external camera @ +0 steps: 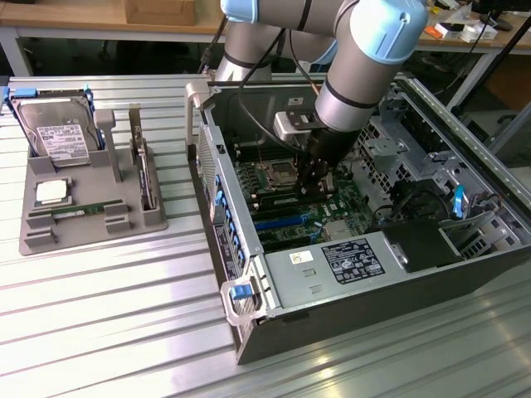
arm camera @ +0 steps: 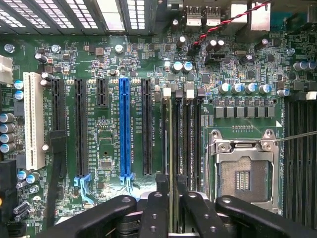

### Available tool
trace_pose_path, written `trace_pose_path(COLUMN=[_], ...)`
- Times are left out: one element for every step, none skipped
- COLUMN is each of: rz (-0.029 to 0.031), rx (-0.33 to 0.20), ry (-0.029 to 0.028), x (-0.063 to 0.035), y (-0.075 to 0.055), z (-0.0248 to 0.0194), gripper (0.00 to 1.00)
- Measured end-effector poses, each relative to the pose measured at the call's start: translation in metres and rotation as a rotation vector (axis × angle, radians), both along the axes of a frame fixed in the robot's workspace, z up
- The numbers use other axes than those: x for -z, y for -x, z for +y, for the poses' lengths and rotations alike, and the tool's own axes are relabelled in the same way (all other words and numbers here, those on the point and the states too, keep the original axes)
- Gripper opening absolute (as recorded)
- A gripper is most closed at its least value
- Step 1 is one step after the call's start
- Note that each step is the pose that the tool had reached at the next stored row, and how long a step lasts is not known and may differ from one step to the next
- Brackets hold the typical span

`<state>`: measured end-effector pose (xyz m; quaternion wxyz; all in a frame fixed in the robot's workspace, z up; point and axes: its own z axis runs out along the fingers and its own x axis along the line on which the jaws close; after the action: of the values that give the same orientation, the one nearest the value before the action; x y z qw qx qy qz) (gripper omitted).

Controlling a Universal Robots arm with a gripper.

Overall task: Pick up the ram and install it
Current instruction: 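Insert the ram into the slot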

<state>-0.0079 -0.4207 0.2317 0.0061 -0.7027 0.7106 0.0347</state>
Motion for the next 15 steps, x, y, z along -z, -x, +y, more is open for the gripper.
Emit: trace_pose_path(rz=[-0.0001, 0.0, -0.0001, -0.0001, 0.0, 0.0001, 0.0009, 0.0023, 0.0031, 0.004, 0.0067, 0.0133, 0.0161, 0.0172, 0.0181], rx=[0.0, 0.0, 0.0, 0.0, 0.0, 0.0, 0.0, 0.0, 0.0, 0.0, 0.0, 0.0, 0.0, 0.0, 0.0], ry=[-0.0002, -0.0001, -0.0001, -0.0002, -0.0002, -0.0001, 0.0, 0.0002, 0.0002, 0.0, 0.0001, 0.0, 0.0, 0.0, 0.0], x=[-0.0029, -0.0057, -0.0097, -0.0142, -0.0144, -0.0144, -0.0144, -0.0145, -0.0145, -0.0145, -0.0145, -0.0145, -0.0145, -0.0144, -0.0144], y=[0.0, 0.0, 0.0, 0.0, -0.001, -0.004, -0.011, -0.019, -0.024, -0.03, -0.042, -0.06, -0.07, -0.076, -0.081], z=[0.0, 0.0, 0.0004, 0.0024, 0.0025, 0.0025, 0.0025, 0.0025, 0.0025, 0.0027, 0.0027, 0.0027, 0.0027, 0.0027, 0.0027], gripper=[0.2, 0.2, 0.2, 0.18, 0.1, 0.1, 0.1, 0.1, 0.1, 0.1, 0.1, 0.1, 0.1, 0.1, 0.1])
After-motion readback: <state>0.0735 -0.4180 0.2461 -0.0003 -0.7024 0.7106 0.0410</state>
